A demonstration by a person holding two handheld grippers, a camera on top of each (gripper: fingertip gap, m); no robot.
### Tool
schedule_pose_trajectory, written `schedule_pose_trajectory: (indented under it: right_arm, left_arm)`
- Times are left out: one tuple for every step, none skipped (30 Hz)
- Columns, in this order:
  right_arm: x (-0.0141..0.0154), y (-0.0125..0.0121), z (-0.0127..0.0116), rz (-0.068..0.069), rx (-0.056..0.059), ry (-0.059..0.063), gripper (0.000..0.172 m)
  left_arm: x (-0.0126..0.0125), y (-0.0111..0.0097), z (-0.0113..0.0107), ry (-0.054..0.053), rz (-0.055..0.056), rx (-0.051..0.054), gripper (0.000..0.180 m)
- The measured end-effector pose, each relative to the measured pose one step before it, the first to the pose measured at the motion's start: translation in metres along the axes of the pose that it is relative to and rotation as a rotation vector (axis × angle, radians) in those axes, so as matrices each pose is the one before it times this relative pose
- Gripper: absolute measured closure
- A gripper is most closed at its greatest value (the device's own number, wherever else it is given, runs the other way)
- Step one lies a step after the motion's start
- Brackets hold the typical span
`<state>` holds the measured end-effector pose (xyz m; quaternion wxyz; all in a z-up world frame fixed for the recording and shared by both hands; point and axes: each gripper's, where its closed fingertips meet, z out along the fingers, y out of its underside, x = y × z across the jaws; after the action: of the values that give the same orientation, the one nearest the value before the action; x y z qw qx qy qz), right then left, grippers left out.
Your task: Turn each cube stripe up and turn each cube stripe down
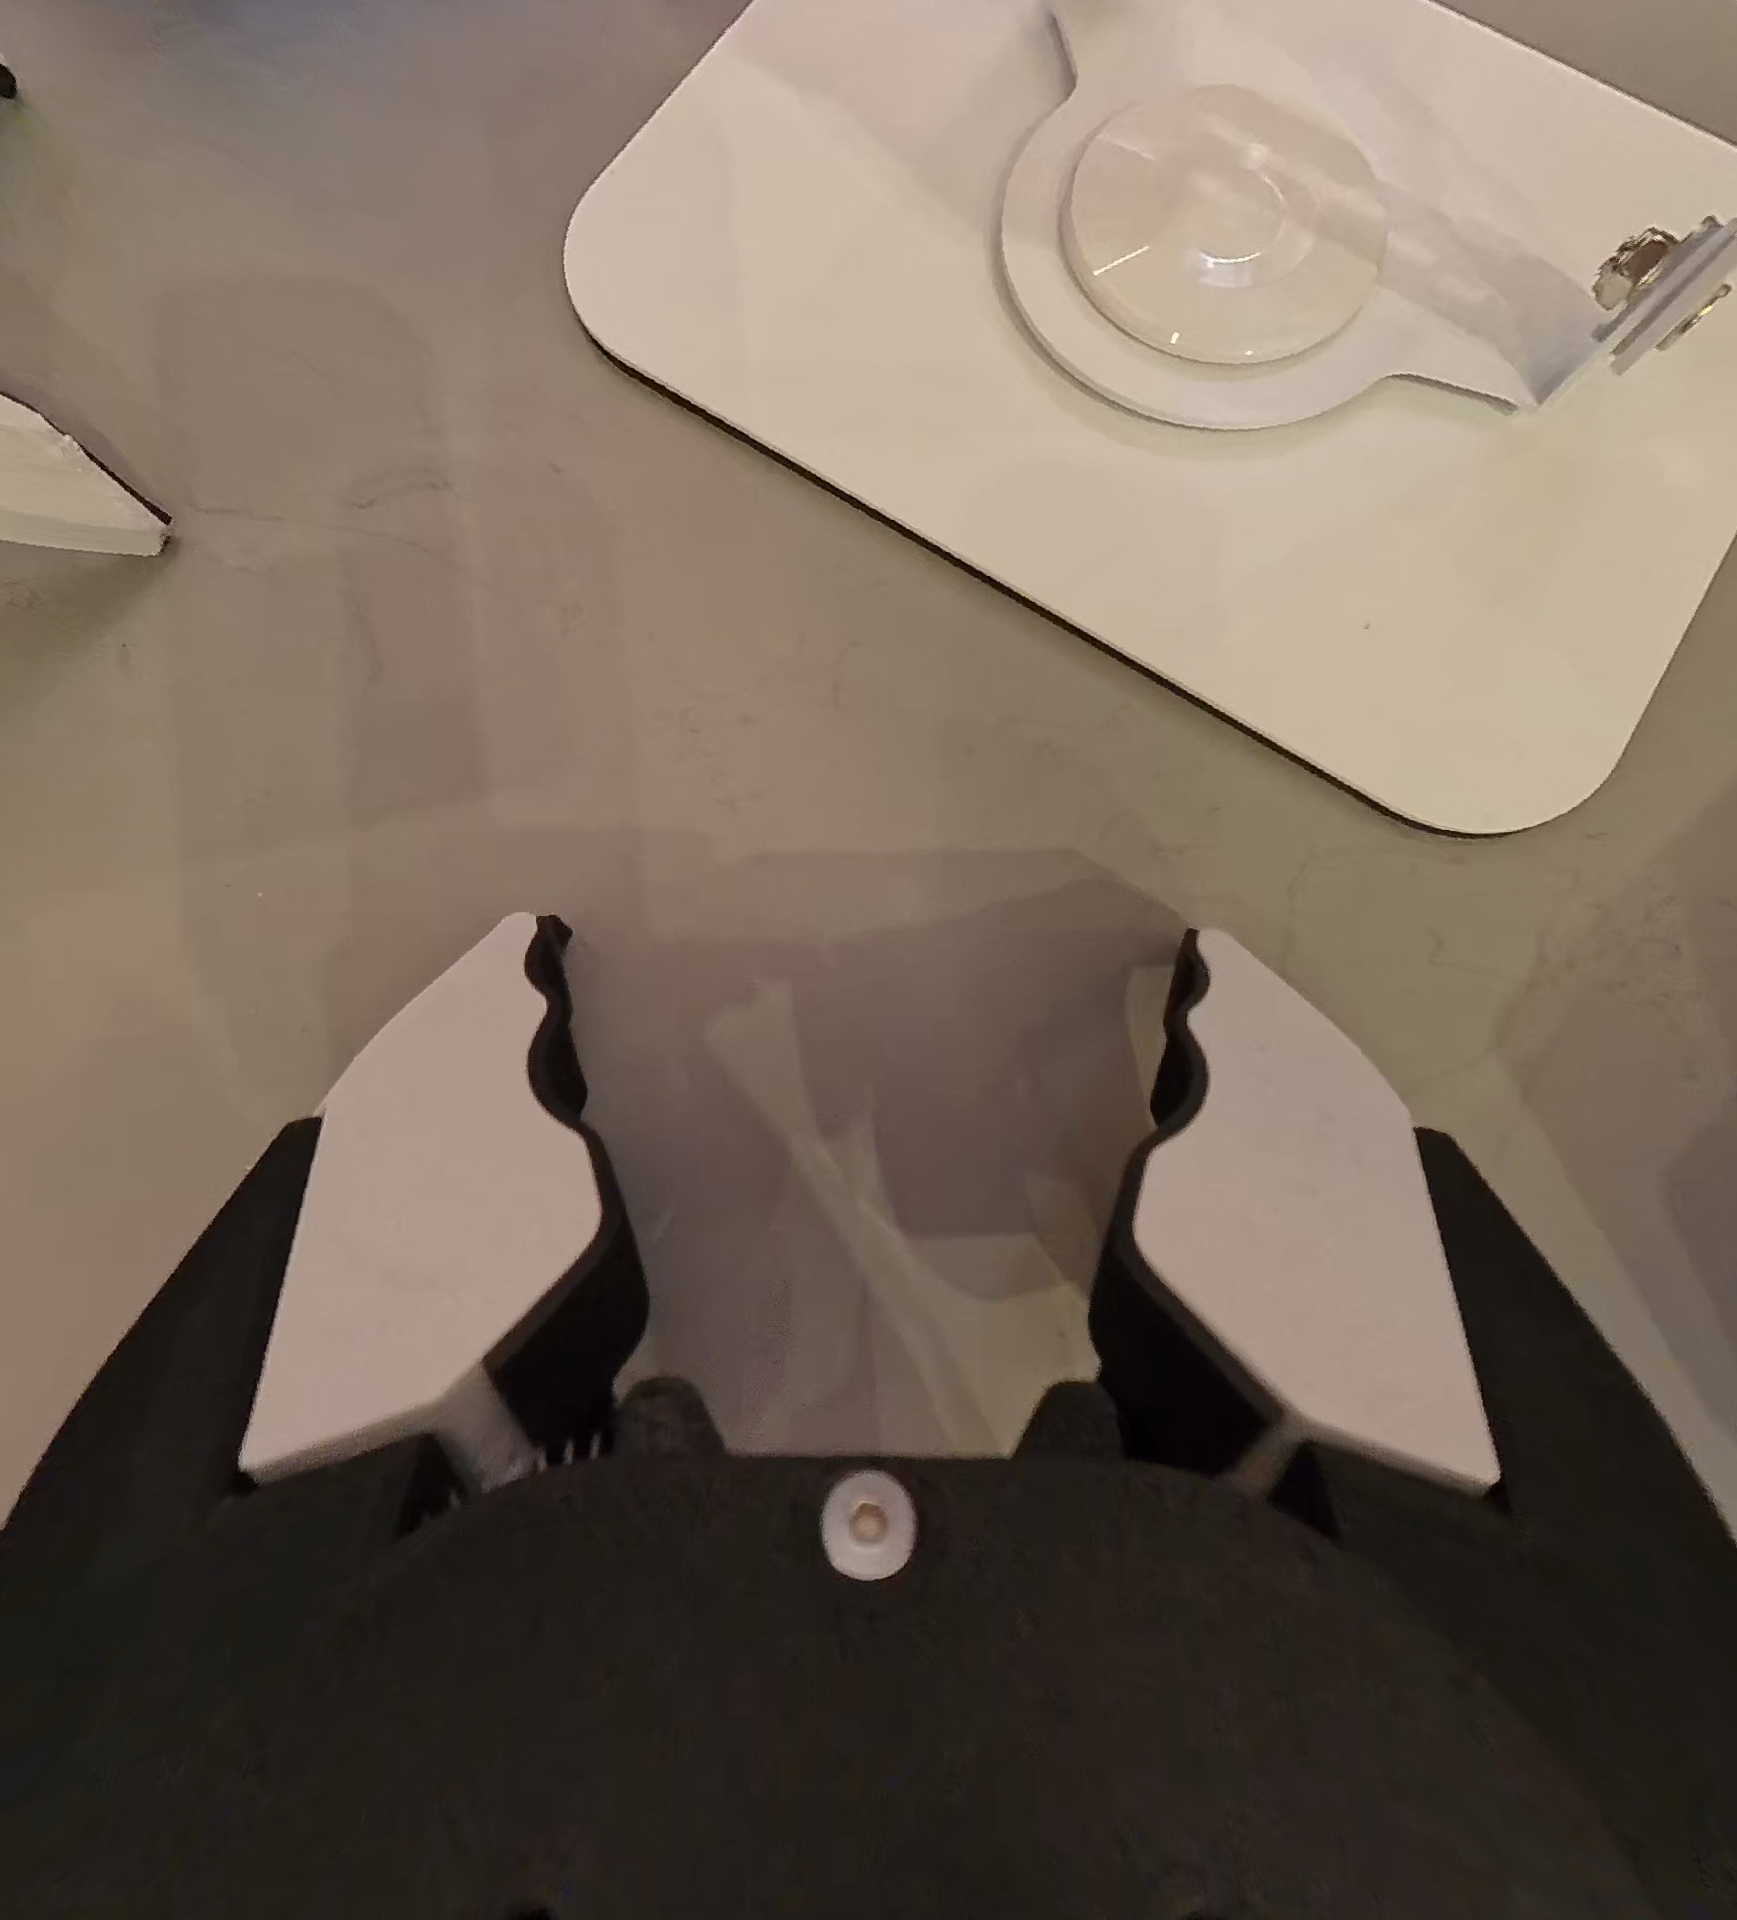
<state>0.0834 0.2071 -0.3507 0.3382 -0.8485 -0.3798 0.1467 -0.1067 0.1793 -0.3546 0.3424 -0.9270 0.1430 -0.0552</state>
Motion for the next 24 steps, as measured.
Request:
schedule_pose_trajectory:
  right_arm:
    - [0.0001, 0.00001, -0.00001, 0.0004, 0.0, -0.0001, 0.062]
    - [-0.00005, 0.00004, -0.00004, -0.0002, 0.0001, 0.0001, 0.062]
    - [-0.00007, -0.00005, 0.00005, 0.0, 0.0, 0.0, 0.062]
    - [0.0, 0.0, 0.0, 0.0, 0.0, 0.0, 0.062]
    - [0.0, 0.0, 0.0, 0.0, 0.0, 0.0, 0.062]
    - [0.0, 0.00006, 0.00008, 0.0, 0.0, 0.0, 0.062]
    - [0.0, -0.00001, 0.0, 0.0, 0.0001, 0.0, 0.062]
    - [0.00008, -0.00002, 0.00003, 0.0001, -0.0002, 0.0001, 0.062]
    - [-0.00007, -0.00002, 0.00003, 0.0002, -0.0003, 0.0001, 0.062]
    - [0.00008, 0.00005, 0.0001, 0.0004, -0.0003, 0.0003, 0.062]
    - [-0.00005, -0.00012, 0.00011, 0.0001, 0.0001, 0.0007, 0.061]
    - [0.00013, -0.00013, 0.00013, 0.0007, -0.0002, 0.0008, 0.061]
    - [-0.00011, -0.00008, 0.00023, 0.0019, -0.0005, 0.0012, 0.06]
    - [-0.00003, -0.00015, 0.00032, 0.0034, -0.0007, 0.0026, 0.06]
    - [-0.00018, -0.00027, 0.00042, 0.004, -0.0007, 0.0038, 0.059]
    - [-0.00023, -0.00025, 0.00039, 0.0032, -0.0004, 0.0036, 0.058]
    - [-0.00018, -0.00014, 0.00029, 0.0021, -0.0005, 0.0024, 0.058]
    - [-0.00004, -0.00015, 0.00016, 0.0016, -0.0004, 0.0016, 0.057]
    - [-0.00008, -0.00007, 0.00023, 0.002, -0.0005, 0.0015, 0.057]
    - [0.00003, -0.00008, 0.00008, 0.0012, -0.0002, 0.0009, 0.057]
    - [0.00006, -0.00006, 0.00006, 0.0003, 0.0001, 0.0, 0.057]
    - [-0.0001, 0.00006, 0.00008, -0.0001, 0.0, 0.0002, 0.057]
    - [0.00006, -0.00004, -0.00009, 0.0012, -0.0002, 0.0011, 0.057]
    - [0.00002, -0.00008, 0.00006, 0.0011, 0.0002, 0.0013, 0.056]
  left_arm:
    - [0.0, 0.0, 0.0, 0.0, 0.0, 0.0, 0.067]
    - [0.0, -0.00001, 0.0, 0.0, 0.0, 0.0001, 0.067]
    - [-0.00009, 0.00002, -0.00002, 0.0, 0.0, 0.0, 0.067]
    - [-0.00003, -0.00007, 0.00006, 0.0, 0.0, 0.0, 0.067]
    - [-0.00001, 0.0, 0.0, 0.0, 0.0, 0.0, 0.067]
    - [0.0, 0.0, 0.0, 0.0, 0.0, 0.0, 0.067]
    - [0.0, 0.0, 0.0, 0.0, 0.0, 0.0, 0.067]
    - [0.00001, 0.0, 0.0, 0.0, 0.0, 0.0, 0.067]
    - [-0.00009, -0.00003, 0.00003, 0.0002, -0.0002, -0.0002, 0.067]
    - [0.00005, -0.00004, 0.00003, -0.0002, 0.0002, 0.0001, 0.067]
    - [0.00013, -0.00002, 0.00015, -0.0006, 0.0011, 0.0002, 0.067]
    - [0.00002, -0.00005, 0.00005, 0.0, -0.0006, -0.0002, 0.067]
    - [-0.00015, -0.00001, 0.00002, -0.0005, -0.0004, -0.0003, 0.067]
    - [-0.00016, -0.00004, 0.0002, -0.0016, -0.002, -0.0009, 0.066]
    - [0.00009, -0.0002, 0.00033, -0.001, -0.0008, -0.0007, 0.065]
    - [0.00001, 0.0, 0.00001, -0.0009, -0.0005, -0.0002, 0.065]
    - [0.00007, -0.00003, 0.00002, -0.0005, -0.0006, 0.0, 0.065]
    - [0.00006, -0.00004, 0.00001, -0.0009, -0.0007, 0.0007, 0.065]
    - [-0.00002, 0.0001, -0.0001, -0.0012, -0.0011, 0.0003, 0.065]
    - [0.00003, 0.00007, -0.00004, 0.0001, -0.0003, -0.0006, 0.065]
    - [0.00001, -0.00002, 0.00003, 0.0004, 0.0001, -0.0004, 0.065]
    - [0.00009, 0.00007, 0.00007, 0.0008, 0.0001, 0.0, 0.065]
    - [0.00003, -0.00005, -0.00011, -0.0001, -0.0001, 0.0004, 0.065]
    - [-0.00001, -0.00005, 0.00003, -0.0001, 0.0, 0.0004, 0.065]
